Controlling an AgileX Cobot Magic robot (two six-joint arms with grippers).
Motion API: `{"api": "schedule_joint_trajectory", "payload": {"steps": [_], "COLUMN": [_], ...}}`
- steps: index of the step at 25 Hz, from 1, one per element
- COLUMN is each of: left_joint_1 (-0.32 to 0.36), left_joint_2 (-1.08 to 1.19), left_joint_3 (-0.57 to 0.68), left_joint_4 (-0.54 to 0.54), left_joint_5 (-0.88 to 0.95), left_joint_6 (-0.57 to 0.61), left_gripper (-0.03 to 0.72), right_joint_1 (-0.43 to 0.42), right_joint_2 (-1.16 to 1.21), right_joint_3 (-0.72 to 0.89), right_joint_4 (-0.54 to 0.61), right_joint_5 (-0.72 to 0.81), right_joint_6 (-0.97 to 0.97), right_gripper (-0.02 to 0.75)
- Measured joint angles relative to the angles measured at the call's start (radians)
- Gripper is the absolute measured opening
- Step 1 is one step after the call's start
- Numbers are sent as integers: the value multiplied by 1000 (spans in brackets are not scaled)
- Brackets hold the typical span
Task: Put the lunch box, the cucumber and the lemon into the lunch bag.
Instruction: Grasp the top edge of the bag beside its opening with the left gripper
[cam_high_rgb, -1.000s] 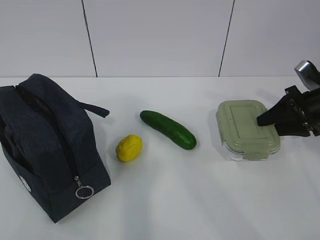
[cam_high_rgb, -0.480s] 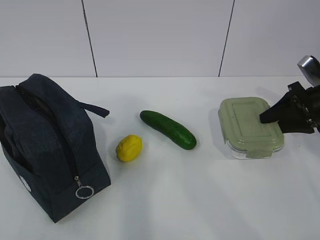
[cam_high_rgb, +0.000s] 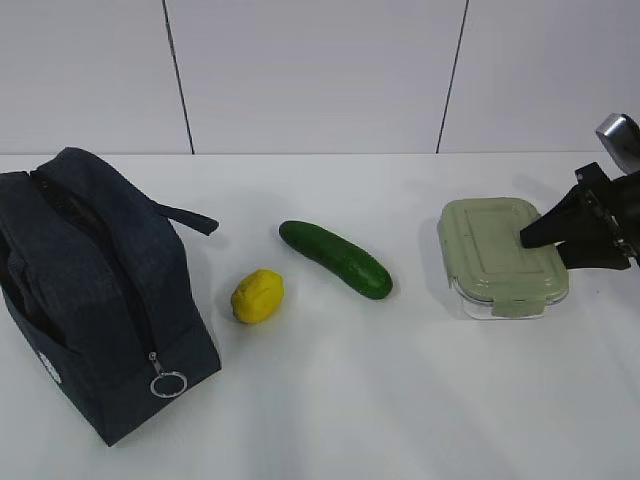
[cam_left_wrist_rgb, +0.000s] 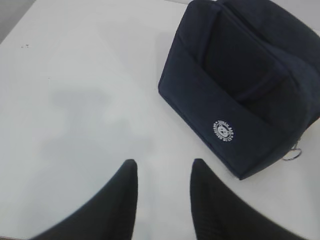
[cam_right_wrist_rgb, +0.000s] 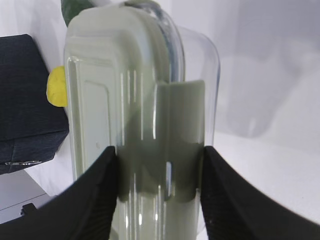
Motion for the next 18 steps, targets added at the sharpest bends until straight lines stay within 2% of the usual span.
{"api": "schedule_joint_trajectory", "payload": {"steps": [7, 13, 18], "left_joint_1": [0, 0, 0], "left_joint_2": [185, 292, 349], "left_joint_3": [-56, -56, -56], "left_joint_4": [-123, -267, -329], "left_joint_5": [-2, -139, -291], "left_joint_6": [-116, -179, -214], "left_gripper": [386, 403, 403], "right_joint_1": [0, 0, 0], "right_joint_2": [0, 0, -1], "right_joint_3": [0, 0, 0], "right_joint_4": [0, 4, 9], "right_joint_5": [0, 2, 2], "right_joint_6": [0, 1, 1], "right_gripper": [365, 365, 365]}}
